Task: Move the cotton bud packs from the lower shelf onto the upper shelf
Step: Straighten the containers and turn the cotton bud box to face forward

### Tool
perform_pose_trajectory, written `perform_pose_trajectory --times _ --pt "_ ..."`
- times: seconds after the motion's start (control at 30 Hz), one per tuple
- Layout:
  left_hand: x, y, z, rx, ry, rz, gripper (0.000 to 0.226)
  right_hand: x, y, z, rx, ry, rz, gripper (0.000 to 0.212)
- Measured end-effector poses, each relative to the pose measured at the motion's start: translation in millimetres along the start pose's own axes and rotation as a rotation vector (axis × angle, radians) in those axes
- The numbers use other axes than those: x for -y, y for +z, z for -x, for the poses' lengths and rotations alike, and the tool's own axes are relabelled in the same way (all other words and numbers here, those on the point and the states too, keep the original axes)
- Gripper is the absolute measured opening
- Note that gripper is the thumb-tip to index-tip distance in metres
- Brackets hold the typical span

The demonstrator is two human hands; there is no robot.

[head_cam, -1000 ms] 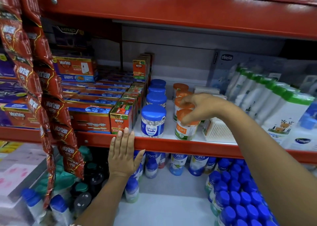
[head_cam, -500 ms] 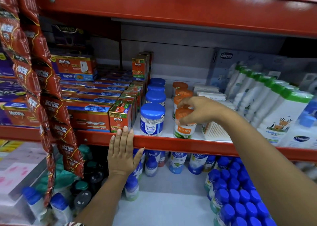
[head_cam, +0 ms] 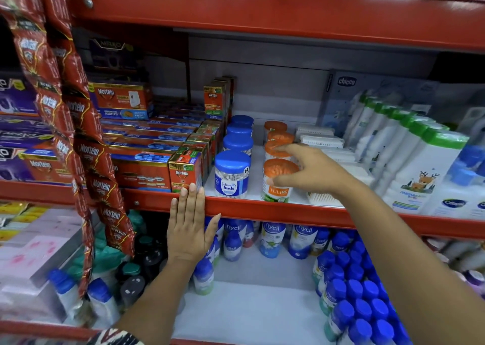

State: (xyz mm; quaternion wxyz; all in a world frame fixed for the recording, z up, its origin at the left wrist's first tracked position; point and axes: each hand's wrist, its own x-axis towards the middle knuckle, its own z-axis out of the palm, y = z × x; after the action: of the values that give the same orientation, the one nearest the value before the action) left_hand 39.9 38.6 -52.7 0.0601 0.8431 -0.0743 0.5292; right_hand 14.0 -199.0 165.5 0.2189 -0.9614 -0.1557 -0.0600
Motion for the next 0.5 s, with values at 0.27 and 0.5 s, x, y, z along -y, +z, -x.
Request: perform_pose_trajectory --times 0.27,0.5 --pt "-84.2 -38.6 -24.1 -0.042 0.208 0.429 0.054 -61.1 21.5 62.9 -0.727 -0.002 -0.158 0.03" --pt "-184.5 -51.9 -91.1 0.118 0.126 0.595 0.046 -106.7 4.8 60.4 -0.713 0.227 -0.13 0.049"
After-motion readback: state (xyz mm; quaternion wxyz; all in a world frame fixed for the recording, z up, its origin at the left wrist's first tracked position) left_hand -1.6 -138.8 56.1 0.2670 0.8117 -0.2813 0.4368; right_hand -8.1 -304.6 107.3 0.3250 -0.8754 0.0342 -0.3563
